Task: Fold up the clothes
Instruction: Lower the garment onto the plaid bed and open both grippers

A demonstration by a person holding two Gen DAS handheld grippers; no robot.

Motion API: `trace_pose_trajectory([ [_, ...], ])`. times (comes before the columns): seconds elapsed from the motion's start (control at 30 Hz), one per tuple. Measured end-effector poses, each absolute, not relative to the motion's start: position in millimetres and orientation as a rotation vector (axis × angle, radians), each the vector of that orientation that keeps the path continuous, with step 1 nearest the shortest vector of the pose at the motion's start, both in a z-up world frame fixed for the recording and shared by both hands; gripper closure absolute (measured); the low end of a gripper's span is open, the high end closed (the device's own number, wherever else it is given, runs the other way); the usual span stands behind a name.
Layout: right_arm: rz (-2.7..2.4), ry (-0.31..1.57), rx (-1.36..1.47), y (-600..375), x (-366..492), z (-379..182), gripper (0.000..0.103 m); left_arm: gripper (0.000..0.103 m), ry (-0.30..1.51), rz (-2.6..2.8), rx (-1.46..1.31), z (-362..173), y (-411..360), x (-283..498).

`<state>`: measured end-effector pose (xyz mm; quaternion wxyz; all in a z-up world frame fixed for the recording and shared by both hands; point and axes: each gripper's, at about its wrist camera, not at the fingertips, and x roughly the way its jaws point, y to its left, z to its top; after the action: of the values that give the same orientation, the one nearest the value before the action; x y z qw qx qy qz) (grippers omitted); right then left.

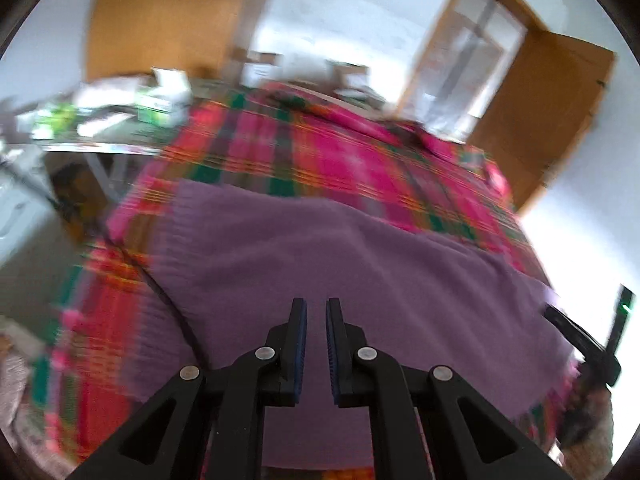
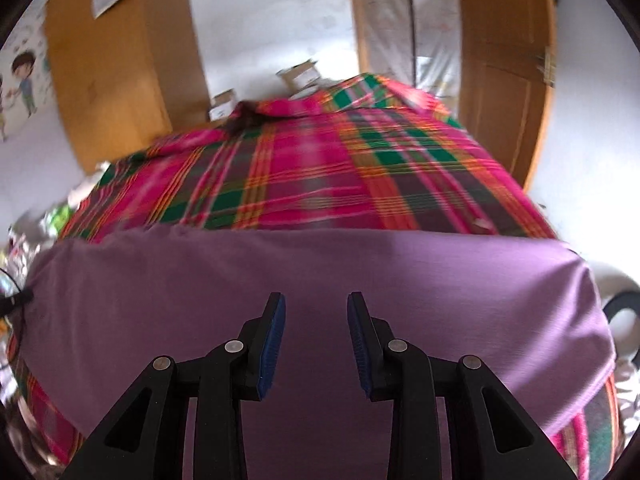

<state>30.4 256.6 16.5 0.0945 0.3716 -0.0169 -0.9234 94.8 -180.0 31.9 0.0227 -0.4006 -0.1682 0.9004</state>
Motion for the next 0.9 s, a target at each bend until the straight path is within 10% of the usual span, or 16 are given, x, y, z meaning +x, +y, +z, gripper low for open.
trace_pose_trajectory([
  [0.9,-2.331,0.045,1.103,173,-52,42,0.070,0.093,-0.716,2.837,-1.259,30,-208,58],
])
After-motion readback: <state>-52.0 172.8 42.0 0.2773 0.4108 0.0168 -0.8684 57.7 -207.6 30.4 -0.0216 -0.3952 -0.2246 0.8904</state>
